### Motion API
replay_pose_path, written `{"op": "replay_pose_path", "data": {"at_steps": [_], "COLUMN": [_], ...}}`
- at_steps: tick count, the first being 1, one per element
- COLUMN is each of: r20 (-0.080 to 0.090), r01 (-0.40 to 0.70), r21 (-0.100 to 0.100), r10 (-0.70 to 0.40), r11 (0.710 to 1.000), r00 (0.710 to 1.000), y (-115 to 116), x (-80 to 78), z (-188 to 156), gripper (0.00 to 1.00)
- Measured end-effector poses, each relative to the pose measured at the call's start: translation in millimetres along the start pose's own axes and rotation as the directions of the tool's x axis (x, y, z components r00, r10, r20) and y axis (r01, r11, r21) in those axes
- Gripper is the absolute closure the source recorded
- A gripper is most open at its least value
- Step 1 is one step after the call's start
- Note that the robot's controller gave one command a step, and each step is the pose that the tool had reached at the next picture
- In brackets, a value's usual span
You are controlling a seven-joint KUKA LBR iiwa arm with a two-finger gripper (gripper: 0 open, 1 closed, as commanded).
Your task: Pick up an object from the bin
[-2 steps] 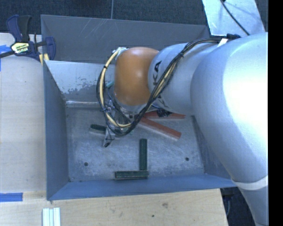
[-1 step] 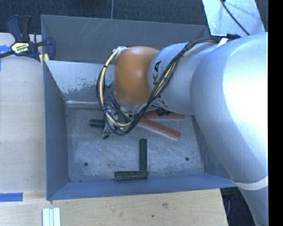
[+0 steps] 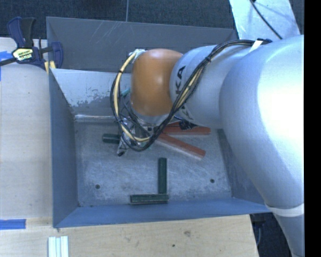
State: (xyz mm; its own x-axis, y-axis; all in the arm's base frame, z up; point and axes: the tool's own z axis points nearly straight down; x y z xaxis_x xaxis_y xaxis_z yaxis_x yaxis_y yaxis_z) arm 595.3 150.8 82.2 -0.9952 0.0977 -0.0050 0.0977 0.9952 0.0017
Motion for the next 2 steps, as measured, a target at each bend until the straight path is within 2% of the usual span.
{"op": "replay_pose_path", "data": {"at_steps": [1,2], "r20": [0.001,0.004], "r01": [-0.002,-0.004], "r21": [0.000,-0.001], "r10": [0.002,0.004], "r11": [1.000,1.000], "r00": [1.000,1.000], "y": [0,0], "x": [-1.8,-4.5], "z": [-23,-76], "gripper": [1.00,1.00]}}
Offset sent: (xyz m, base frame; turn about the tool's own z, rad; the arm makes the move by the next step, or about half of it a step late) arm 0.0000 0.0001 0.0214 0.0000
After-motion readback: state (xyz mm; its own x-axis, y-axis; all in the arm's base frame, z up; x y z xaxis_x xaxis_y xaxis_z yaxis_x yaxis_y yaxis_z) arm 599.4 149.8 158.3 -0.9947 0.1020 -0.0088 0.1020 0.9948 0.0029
